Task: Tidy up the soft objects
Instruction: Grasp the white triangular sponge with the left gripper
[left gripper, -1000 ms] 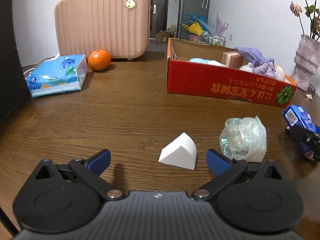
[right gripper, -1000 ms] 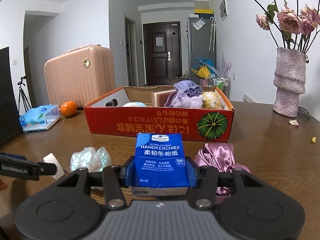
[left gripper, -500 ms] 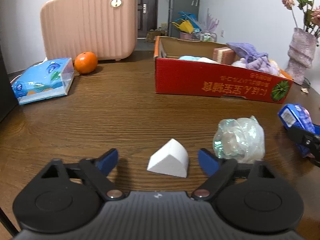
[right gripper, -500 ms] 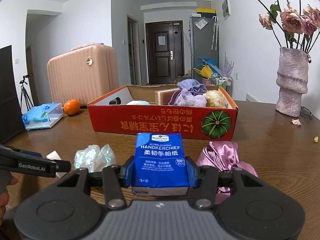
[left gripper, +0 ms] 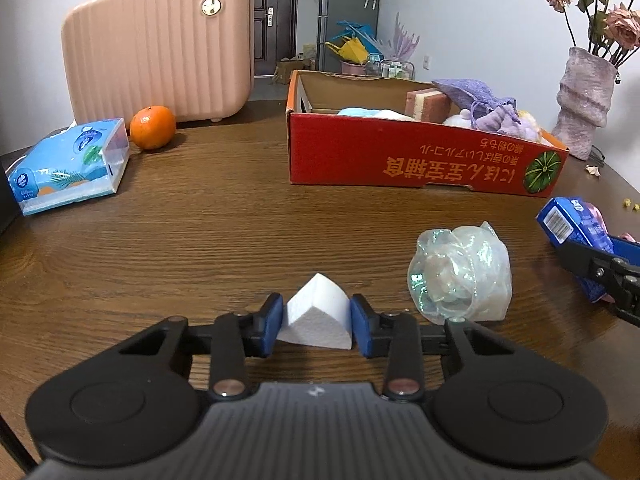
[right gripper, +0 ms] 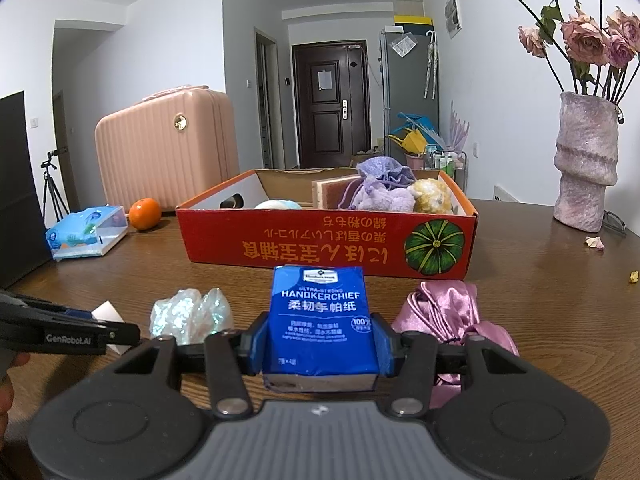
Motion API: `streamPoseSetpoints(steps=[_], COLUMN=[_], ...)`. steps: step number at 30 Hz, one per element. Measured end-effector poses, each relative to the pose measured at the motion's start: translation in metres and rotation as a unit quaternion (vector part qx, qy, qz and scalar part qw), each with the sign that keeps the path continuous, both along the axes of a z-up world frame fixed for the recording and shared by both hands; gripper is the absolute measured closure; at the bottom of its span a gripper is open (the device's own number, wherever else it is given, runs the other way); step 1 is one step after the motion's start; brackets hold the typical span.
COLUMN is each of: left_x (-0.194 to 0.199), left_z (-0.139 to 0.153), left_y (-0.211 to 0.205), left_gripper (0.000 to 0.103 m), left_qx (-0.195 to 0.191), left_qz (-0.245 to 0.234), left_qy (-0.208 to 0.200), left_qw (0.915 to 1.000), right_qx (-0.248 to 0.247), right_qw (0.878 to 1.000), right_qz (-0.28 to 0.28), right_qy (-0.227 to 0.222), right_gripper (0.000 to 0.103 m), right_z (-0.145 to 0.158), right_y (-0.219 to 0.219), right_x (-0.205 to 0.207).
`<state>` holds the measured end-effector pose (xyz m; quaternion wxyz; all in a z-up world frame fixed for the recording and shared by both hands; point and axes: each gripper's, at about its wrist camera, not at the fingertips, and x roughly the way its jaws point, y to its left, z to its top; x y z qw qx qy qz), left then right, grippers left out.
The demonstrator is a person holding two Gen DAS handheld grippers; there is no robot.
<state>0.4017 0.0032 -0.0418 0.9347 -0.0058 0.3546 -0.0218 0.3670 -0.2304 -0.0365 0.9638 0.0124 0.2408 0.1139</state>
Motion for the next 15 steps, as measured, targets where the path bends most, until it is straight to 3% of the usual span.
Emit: streamPoseSetpoints(steps=[7, 15], left_x=[-0.003, -0.012], left_z=[0.002, 0.013], left_y=[-0.001, -0.004], left_gripper=[0.066, 0.066], left_qx=[-0.002, -0.001], left_qz=[-0.008, -0.01], left_qy=[-0.007, -0.043], left_qw=[0.9999, 0.999], right_qx=[0.0, 0.002], right_qw=[1.0, 1.0], right_qz=[0.0, 0.001], right_qy=[-0.001, -0.007], right_gripper=[0.053, 0.053], right_z=[0.0, 0.003], right_y=[0.001, 0.001], right_x=[0.0, 0.0])
